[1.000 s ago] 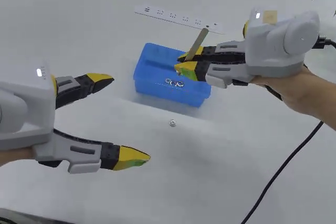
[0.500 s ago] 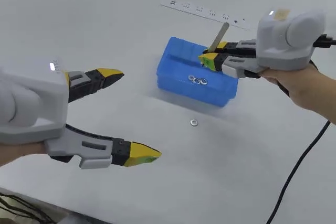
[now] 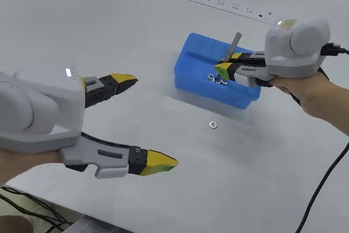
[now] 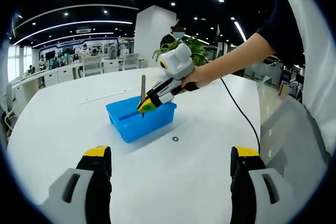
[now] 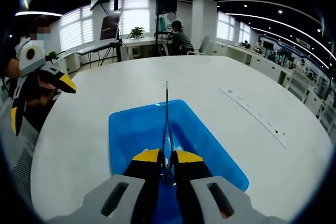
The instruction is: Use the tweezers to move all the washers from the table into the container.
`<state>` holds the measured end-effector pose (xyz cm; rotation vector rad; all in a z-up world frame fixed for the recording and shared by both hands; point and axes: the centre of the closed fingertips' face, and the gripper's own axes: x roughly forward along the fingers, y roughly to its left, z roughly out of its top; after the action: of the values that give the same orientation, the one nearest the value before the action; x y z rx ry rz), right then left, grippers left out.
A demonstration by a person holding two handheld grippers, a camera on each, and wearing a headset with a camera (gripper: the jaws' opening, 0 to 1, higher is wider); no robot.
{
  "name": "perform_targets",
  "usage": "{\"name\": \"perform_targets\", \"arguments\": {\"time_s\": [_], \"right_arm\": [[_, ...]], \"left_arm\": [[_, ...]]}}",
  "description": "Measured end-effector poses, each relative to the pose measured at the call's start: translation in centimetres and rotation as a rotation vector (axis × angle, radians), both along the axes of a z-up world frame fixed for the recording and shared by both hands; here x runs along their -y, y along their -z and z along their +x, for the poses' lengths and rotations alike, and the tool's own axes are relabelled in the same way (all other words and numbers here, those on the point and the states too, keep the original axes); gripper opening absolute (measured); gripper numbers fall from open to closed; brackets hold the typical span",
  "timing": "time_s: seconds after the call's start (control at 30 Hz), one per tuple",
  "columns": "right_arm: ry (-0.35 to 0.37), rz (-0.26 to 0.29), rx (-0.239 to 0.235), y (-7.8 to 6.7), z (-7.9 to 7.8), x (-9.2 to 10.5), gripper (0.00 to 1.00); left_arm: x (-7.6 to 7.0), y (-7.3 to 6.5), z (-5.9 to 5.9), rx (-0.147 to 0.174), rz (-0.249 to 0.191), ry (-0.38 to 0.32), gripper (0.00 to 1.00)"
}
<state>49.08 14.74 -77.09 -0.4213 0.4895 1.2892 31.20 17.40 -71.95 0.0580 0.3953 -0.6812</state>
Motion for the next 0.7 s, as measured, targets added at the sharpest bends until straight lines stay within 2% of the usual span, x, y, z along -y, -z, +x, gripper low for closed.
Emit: {"name": "perform_targets", "arguments": {"time_s": [0.1, 0.37, 0.47, 0.7], "right_arm": [[0.013, 0.002, -0.019, 0.0, 0.1, 0.4, 0.11], [0.021, 0.006, -0.002, -0.9, 0.3, 1.1, 0.1], [0.018, 0.005, 0.018, -1.3, 0.3, 1.3, 0.09], [-0.003, 0.008, 0.045, -2.3, -0.3, 1.5, 0.08]], "left_arm": [[0.2, 0.1, 0.1, -0.003, -0.001, 0.001, 1.0], [1.1, -0.1, 0.4, 0.0, -0.01, 0.013, 1.0], [1.3, -0.3, 0.5, 0.003, -0.012, 0.014, 1.0], [0.9, -0.8, 1.8, 0.016, -0.025, 0.009, 1.0]]}}
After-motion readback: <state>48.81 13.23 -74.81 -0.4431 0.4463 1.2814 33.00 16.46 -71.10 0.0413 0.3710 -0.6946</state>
